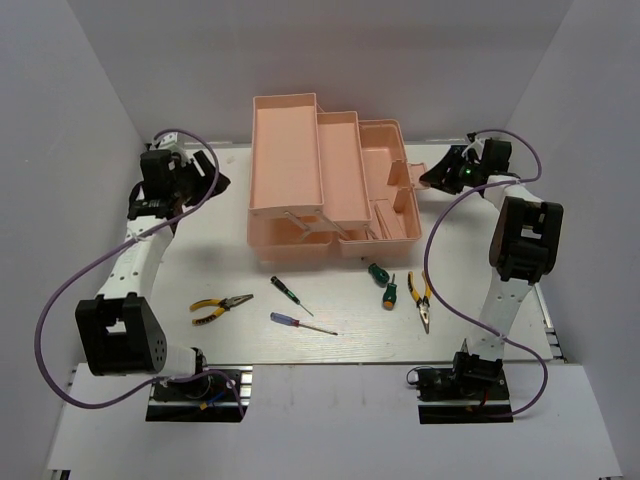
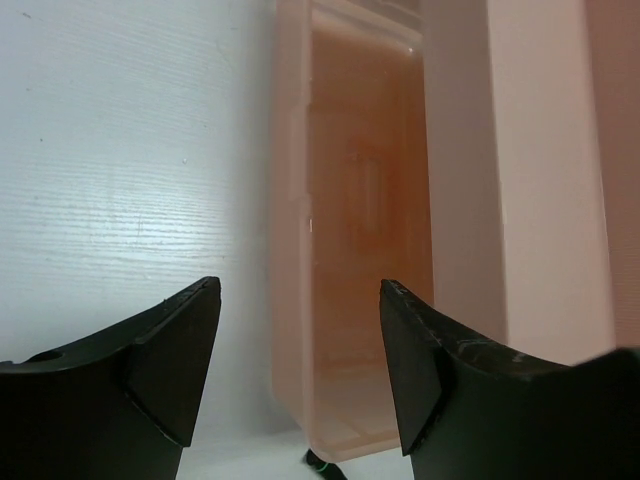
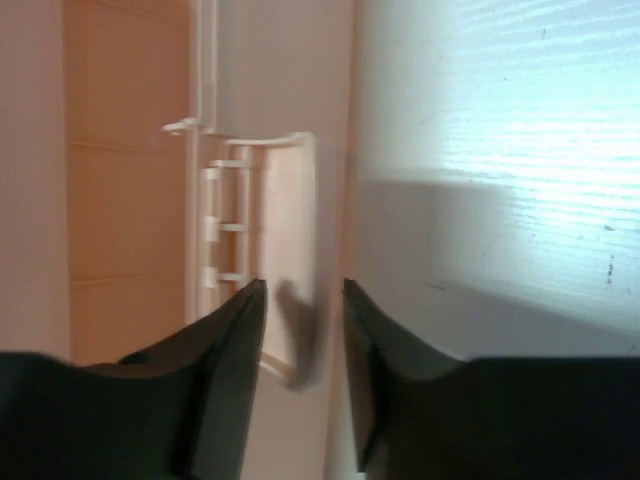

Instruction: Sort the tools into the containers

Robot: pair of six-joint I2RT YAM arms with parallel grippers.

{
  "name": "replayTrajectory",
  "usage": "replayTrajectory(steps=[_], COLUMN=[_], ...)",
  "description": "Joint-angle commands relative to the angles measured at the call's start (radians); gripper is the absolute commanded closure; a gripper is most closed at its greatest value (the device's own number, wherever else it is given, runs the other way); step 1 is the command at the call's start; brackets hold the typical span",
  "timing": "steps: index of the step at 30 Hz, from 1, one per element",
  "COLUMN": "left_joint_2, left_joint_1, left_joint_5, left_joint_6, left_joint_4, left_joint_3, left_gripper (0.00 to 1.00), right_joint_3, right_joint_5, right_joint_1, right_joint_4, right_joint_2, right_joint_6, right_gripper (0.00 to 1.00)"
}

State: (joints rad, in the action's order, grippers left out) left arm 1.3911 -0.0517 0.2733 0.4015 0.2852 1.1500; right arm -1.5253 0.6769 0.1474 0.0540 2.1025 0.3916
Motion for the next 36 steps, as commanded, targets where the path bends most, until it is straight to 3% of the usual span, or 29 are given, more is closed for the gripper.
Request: replayTrajectory(steps=[1, 4, 5, 6, 9, 11, 12, 13, 15, 16, 17, 20, 21, 26, 30, 31, 36], left_joint_2=[-0.069, -0.104, -0.133, -0.148, -0.191, -0.201, -0.216, -0.234, -0.25, -0.25, -0.26, -0.303, -0.317, -0.363, -0.394, -0.405, -0.428], left_joint_1=[0.013, 0.013, 0.013, 0.022, 0.023, 0.032, 0.032, 0.041, 0.041, 0.053, 0.065, 0.091, 0.107, 0.16, 0.19, 0.202, 0.236], left_joint_5=[0.023, 0.079, 0.092, 0.121, 0.191, 0.224, 0.26, 0.276, 0.306, 0.307, 0.307, 0.261, 0.213, 0.1, 0.029, 0.014, -0.058], left_joint_6=[0.008, 0.008, 0.008, 0.008, 0.008, 0.008, -0.001, -0.001, -0.033, -0.049, -0.084, -0.124, -0.136, -0.145, -0.145, -0.145, -0.145], left_joint_4=[-0.006, -0.027, -0.04, -0.04, -0.07, -0.083, -0.096, -0.096, -0.08, -0.063, -0.038, 0.052, 0.072, 0.167, 0.221, 0.221, 0.284], left_joint_3=[-0.024, -0.047, -0.058, -0.058, -0.078, -0.101, -0.11, -0.128, -0.147, -0.16, -0.161, -0.219, -0.237, -0.361, -0.395, -0.407, -0.397], left_gripper=[0.25, 0.25, 0.25, 0.24, 0.24, 0.29, 0.36, 0.57, 0.81, 0.95, 1.0, 1.0, 0.98, 0.63, 0.47, 0.47, 0.39], right_joint_3=[0.011, -0.018, -0.025, -0.027, -0.007, 0.045, 0.068, 0.118, 0.174, 0.195, 0.206, 0.336, 0.452, 0.666, 0.723, 0.741, 0.758], right_joint_5=[0.009, 0.032, 0.039, 0.042, 0.038, -0.045, -0.068, -0.095, -0.111, -0.108, -0.118, -0.163, -0.204, -0.272, -0.31, -0.332, -0.37], right_joint_1=[0.011, 0.018, 0.024, 0.027, 0.037, 0.038, 0.04, 0.052, 0.061, 0.069, 0.069, 0.055, 0.052, -0.012, -0.061, -0.084, -0.134], right_joint_4=[0.03, 0.082, 0.13, 0.145, 0.245, 0.315, 0.322, 0.323, 0.418, 0.455, 0.53, 0.578, 0.567, 0.509, 0.495, 0.475, 0.438], right_joint_2=[-0.038, -0.058, -0.065, -0.073, -0.147, -0.237, -0.29, -0.342, -0.393, -0.406, -0.444, -0.548, -0.574, -0.72, -0.736, -0.731, -0.696], right_joint_6=[-0.025, -0.065, -0.095, -0.112, -0.242, -0.387, -0.443, -0.503, -0.6, -0.629, -0.693, -0.767, -0.787, -0.8, -0.78, -0.766, -0.726], right_gripper=[0.45, 0.23, 0.21, 0.1, 0.1, 0.1, 0.1, 0.1, 0.12, 0.23, 0.53, 0.92, 1.0, 1.0, 0.78, 0.71, 0.57])
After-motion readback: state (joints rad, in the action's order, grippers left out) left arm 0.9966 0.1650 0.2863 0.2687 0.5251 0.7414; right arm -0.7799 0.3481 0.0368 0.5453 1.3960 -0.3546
